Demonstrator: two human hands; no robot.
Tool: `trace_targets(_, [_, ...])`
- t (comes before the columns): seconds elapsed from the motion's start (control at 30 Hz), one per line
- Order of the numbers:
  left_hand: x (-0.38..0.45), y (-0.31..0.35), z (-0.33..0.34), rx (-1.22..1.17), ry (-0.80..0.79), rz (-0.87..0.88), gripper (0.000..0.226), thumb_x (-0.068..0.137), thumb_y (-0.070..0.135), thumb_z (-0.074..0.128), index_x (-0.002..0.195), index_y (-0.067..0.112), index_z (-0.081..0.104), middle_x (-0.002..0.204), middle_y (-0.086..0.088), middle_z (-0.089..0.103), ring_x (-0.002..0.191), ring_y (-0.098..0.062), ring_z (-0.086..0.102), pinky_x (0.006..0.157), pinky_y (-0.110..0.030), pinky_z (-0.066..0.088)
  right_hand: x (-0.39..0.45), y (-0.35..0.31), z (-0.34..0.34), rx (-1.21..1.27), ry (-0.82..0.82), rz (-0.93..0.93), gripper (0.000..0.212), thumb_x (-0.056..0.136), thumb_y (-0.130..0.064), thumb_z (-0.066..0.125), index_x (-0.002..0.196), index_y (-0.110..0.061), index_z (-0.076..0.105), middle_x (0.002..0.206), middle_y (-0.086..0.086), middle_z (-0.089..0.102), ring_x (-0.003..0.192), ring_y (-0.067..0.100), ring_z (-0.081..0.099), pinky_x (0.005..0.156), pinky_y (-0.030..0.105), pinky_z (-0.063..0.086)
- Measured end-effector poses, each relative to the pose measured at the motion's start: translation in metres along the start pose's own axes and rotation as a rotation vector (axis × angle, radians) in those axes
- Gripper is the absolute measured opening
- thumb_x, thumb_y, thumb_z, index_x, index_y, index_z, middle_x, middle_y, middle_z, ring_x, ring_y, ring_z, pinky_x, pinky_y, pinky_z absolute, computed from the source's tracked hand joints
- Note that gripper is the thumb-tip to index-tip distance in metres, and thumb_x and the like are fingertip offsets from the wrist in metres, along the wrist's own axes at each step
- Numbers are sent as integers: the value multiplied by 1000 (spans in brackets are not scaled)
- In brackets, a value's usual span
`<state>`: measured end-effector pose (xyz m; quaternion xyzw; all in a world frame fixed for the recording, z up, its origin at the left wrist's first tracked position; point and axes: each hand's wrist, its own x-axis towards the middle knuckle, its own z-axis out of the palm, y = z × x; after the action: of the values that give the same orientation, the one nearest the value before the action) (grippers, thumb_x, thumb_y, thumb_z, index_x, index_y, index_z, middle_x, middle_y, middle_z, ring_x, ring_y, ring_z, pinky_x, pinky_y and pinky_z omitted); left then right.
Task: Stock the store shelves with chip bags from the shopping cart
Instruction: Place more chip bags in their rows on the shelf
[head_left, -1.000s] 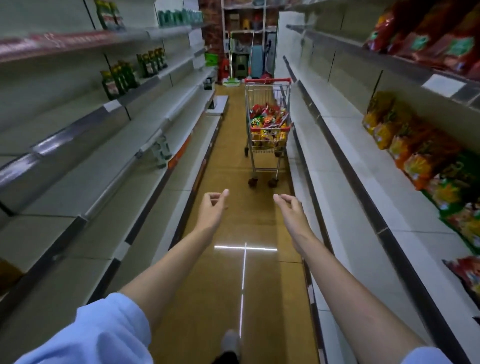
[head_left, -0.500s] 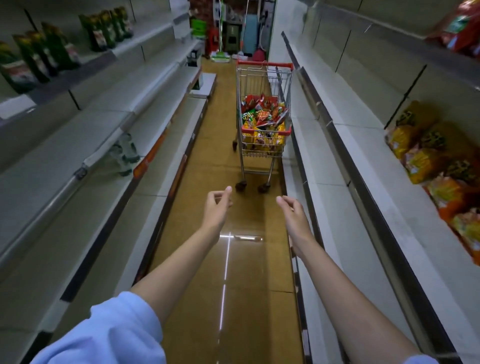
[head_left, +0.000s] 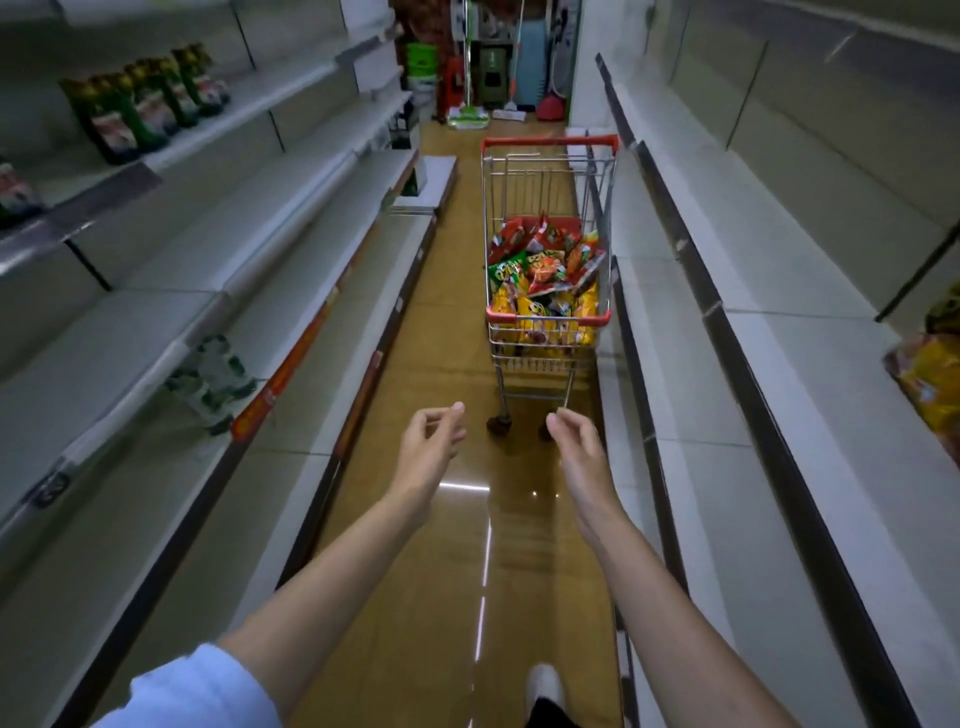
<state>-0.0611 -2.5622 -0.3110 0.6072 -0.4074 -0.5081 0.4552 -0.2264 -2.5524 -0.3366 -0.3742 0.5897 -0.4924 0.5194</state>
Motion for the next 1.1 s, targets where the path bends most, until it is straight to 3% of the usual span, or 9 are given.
trace_targets(0.17, [74,40,42,-79,45,57,25,100,37,41,114,21,53,120,2,58,109,-10,57,96,-30,44,78,-38,-7,62,-7,-31,44,98,-37,49,140,-27,42,131,-10,45,120,5,41,96,24,34])
trace_targets(0.33, [126,47,85,-183,52,16,31,101,34,37,122,17,52,127,0,56,118,-16,55,102,-34,44,139,-46,2,71,3,-11,41,97,-37,51,137,-32,44,139,-7,46,122,6,42,97,25,34])
trace_targets(0.47, [191,50,97,-225,25,-1,25,101,31,38,114,19,55,116,6,60,115,-15,56,99,-32,44,202,-55,15,67,10,24,45,96,-38,50,139,-28,42,141,-4,44,125,8,41,98,26,34])
trace_targets(0.67, [322,68,108,-308,-63,-31,26,102,27,38,117,13,54,119,-2,61,115,-17,58,99,-33,44,311,-85,55,41,83,-11,43,97,-36,49,139,-27,43,129,-11,45,120,5,40,80,12,36])
trace_targets(0.83, [416,103,106,-295,-163,-8,29,102,28,39,120,10,52,123,-5,59,114,-16,57,91,-27,47,384,-113,82,10,186,9,46,97,-40,48,141,-30,40,125,-15,41,113,2,40,93,27,33])
trace_targets(0.93, [458,112,113,-255,-217,-24,27,101,30,40,117,14,54,125,-3,59,116,-16,56,100,-32,44,416,-120,90,12,222,26,42,97,-40,47,139,-32,41,123,-15,42,107,0,43,91,26,33])
trace_targets(1.1, [508,104,135,-218,-282,-79,19,101,30,42,107,19,56,122,-4,61,113,-15,59,99,-32,45,465,-115,89,31,269,62,42,97,-38,48,138,-29,43,129,-12,46,100,-8,46,93,25,35])
